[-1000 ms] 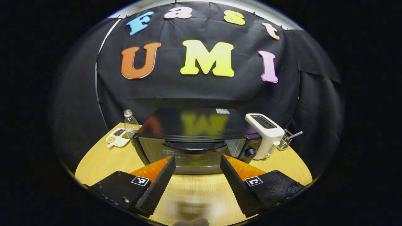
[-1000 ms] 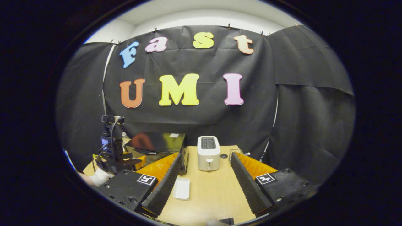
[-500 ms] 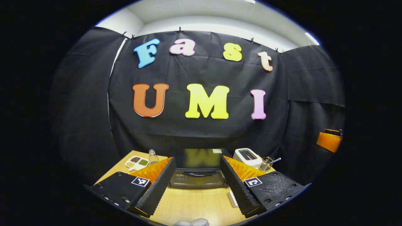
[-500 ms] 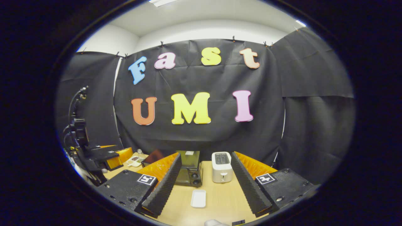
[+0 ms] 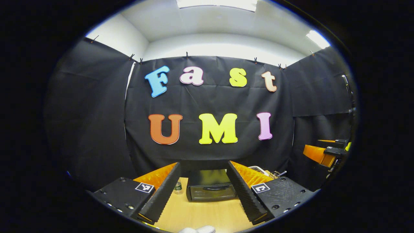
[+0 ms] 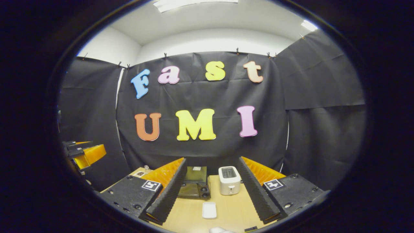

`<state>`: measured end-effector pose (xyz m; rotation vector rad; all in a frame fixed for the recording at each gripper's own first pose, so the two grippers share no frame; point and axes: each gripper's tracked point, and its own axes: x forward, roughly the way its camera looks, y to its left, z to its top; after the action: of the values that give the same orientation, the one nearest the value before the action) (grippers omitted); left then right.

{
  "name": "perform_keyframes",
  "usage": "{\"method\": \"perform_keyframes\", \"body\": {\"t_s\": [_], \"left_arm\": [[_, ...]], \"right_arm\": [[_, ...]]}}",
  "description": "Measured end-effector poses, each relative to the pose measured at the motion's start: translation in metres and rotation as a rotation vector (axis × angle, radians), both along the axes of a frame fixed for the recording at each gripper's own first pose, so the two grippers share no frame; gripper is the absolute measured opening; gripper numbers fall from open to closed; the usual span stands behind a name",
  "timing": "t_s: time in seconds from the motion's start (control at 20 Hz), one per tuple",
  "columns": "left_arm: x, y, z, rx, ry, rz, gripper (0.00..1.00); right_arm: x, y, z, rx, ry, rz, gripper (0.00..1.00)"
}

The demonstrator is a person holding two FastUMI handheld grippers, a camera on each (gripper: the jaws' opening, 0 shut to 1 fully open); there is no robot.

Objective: Open the electric oven with the left hand, put the food in, and close the electric oven.

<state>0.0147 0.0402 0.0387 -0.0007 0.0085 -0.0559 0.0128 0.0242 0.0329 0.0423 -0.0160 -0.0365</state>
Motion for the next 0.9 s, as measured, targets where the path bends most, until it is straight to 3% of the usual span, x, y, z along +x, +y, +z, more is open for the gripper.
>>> {"method": "perform_keyframes", "body": {"t_s": [0.05, 0.55, 0.6, 0.65, 0.7, 0.85, 0.9], "left_arm": [[-0.002, 0.003, -0.002, 0.0, 0.004, 0.005, 0.93], [-0.019, 0.022, 0.008, -0.025, -0.004, 0.006, 0.93], [-0.02, 0.023, 0.009, -0.024, -0.006, 0.007, 0.94], [-0.021, 0.025, 0.008, -0.024, -0.002, 0.008, 0.94], [-0.022, 0.024, 0.008, -0.024, -0.001, 0.006, 0.93], [-0.024, 0.023, 0.011, -0.025, -0.007, 0.003, 0.93], [-0.024, 0.021, 0.011, -0.027, -0.006, 0.0, 0.93]], "right_arm": [[-0.003, 0.003, 0.0, -0.001, -0.002, 0.0, 1.0], [-0.022, 0.015, 0.007, 0.003, -0.01, -0.022, 1.0], [-0.022, 0.016, 0.008, 0.006, -0.014, -0.021, 0.89], [-0.024, 0.017, 0.01, 0.008, -0.017, -0.02, 0.9], [-0.025, 0.017, 0.011, 0.007, -0.022, -0.02, 1.0], [-0.028, 0.018, 0.014, 0.0, -0.026, -0.016, 1.0], [-0.028, 0.019, 0.014, -0.001, -0.025, -0.015, 0.89]]}}
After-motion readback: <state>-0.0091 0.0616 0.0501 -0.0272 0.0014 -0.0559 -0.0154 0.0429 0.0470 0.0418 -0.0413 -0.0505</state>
